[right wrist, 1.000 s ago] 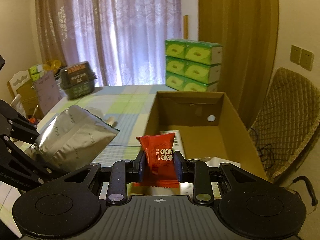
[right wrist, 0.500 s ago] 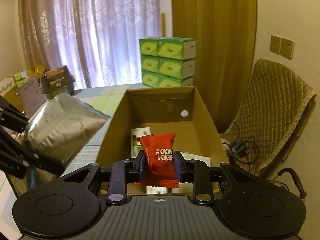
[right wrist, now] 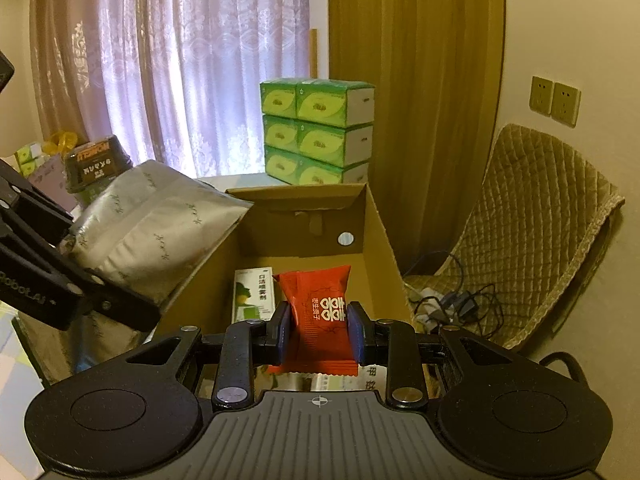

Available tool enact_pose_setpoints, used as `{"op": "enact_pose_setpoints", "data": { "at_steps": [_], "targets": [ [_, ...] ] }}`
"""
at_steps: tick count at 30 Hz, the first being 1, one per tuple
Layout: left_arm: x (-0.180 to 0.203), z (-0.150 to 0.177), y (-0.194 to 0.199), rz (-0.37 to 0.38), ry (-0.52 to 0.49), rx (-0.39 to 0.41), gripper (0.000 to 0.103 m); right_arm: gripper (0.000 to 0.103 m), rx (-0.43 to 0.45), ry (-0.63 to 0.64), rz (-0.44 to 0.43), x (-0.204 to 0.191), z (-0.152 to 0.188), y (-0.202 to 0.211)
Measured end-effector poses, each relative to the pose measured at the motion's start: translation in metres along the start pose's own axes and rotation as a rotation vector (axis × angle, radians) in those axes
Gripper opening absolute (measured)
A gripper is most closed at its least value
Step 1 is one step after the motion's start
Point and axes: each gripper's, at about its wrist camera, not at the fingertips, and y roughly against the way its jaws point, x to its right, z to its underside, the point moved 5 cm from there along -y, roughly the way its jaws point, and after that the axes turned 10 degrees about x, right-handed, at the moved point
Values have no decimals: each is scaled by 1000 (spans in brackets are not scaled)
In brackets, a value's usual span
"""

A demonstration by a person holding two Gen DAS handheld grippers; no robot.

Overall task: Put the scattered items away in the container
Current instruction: 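Carry the foil pouch and red packet over the cardboard box with both grippers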

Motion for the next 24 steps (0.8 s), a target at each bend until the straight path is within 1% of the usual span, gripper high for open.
{"op": "enact_pose_setpoints", "data": {
  "at_steps": [10, 18, 24],
  "targets": [
    [3, -9, -27, 20, 57, 10, 40, 32, -7, 18, 5, 14, -4, -19],
    [1, -20, -41, 6, 98, 24, 40, 32, -8, 29, 10, 24, -8, -30],
    [-4, -24, -49, -3, 149, 28, 40, 32, -17, 38, 11, 29, -8, -38]
  ]
}}
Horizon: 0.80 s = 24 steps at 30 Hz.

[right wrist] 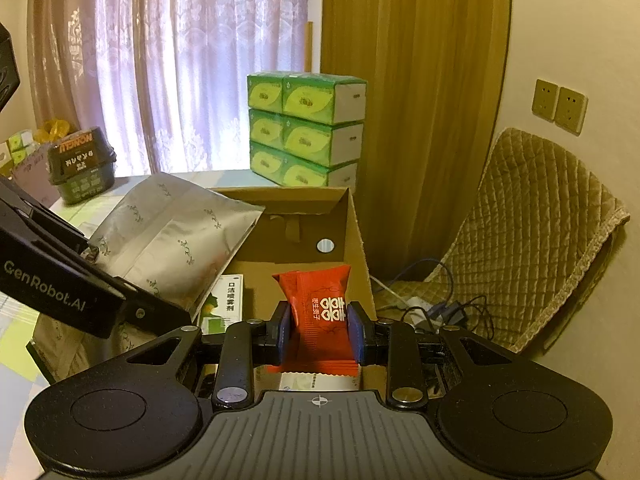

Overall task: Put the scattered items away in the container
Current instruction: 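Carry the foil pouch and red packet over the cardboard box with both grippers, then open the left gripper to drop the pouch while the right gripper releases the red packet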

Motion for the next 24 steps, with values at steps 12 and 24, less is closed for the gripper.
{"op": "enact_pose_setpoints", "data": {
  "at_steps": [12, 24],
  "targets": [
    [-11, 1, -18, -32, 60, -2, 40, 32, -28, -3, -7, 4, 4, -20],
    [-18, 3, -25, -56, 82, 2, 40, 32, -31, -1, -18, 0, 2, -30]
  ]
}}
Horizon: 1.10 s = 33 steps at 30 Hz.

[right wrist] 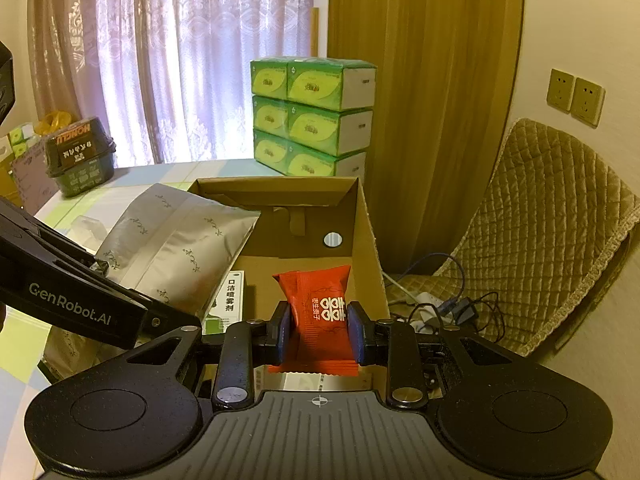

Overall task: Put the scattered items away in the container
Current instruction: 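Open the left gripper to drop the pouch while the right gripper releases the red packet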

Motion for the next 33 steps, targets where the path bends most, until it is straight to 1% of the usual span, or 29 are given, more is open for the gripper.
{"op": "enact_pose_setpoints", "data": {
  "at_steps": [3, 4, 11, 19, 31, 33],
  "targets": [
    [1, -2, 1, -8, -9, 14, 39, 32, 0, 1, 0, 0, 0, 0],
    [1, -3, 3, -8, -12, 23, 36, 32, 0, 1, 0, 0, 0, 0],
    [5, -14, 10, -12, -30, 52, 36, 32, 1, 1, 0, 1, -1, 0],
    [-2, -7, 13, -30, -48, 38, 36, 32, -1, 2, -5, -2, -2, -1],
    [-2, 7, 22, -48, -120, 33, 37, 32, -4, 10, -24, -14, -4, -4],
    [-3, 8, 23, -50, -129, 32, 38, 32, -8, 7, -29, -15, -4, -5]
  ]
}}
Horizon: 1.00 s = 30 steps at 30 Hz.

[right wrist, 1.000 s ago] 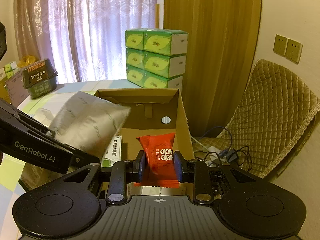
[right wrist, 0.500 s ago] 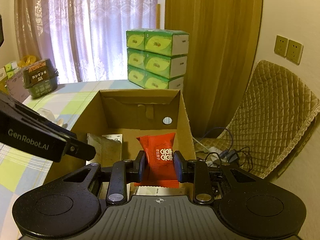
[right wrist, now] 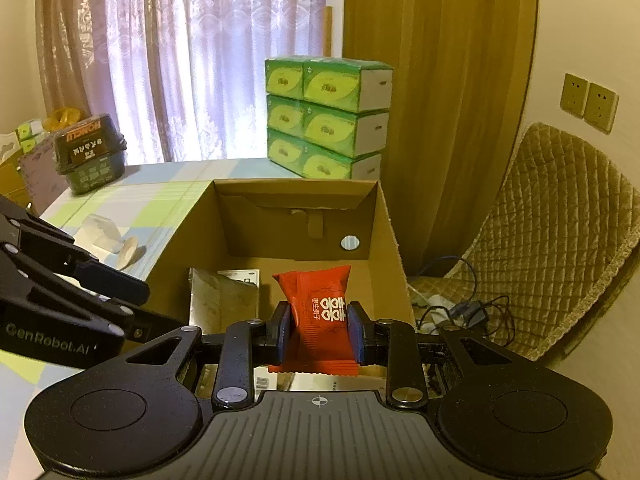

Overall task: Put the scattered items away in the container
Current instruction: 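Open the left gripper to drop the pouch while the right gripper releases the red packet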

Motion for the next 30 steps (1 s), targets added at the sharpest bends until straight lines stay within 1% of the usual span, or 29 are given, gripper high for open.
{"op": "enact_pose_setpoints", "data": {
  "at_steps": [3, 6, 8, 10, 18, 23, 30],
  "targets": [
    [0, 3, 1, 4, -20, -4, 41, 32, -4, -3, -5, -2, 0, -1],
    [0, 6, 4, 1, -58, -1, 46, 32, -8, -8, -11, -3, -1, -2],
    [-2, 8, 7, -3, -77, 3, 47, 32, -11, -12, -14, -3, -2, -3],
    [-5, 11, 10, -7, -86, 9, 52, 32, -14, -16, -19, -3, -3, -4],
    [-19, 21, 20, -21, -69, 9, 52, 33, -21, -46, -54, -7, -5, -8],
    [-26, 27, 23, -19, -58, 6, 53, 33, -15, -79, -39, -3, -4, -6],
    [-32, 35, 26, -17, -31, 5, 54, 33, -23, -91, -26, 1, 0, 0]
  ]
}}
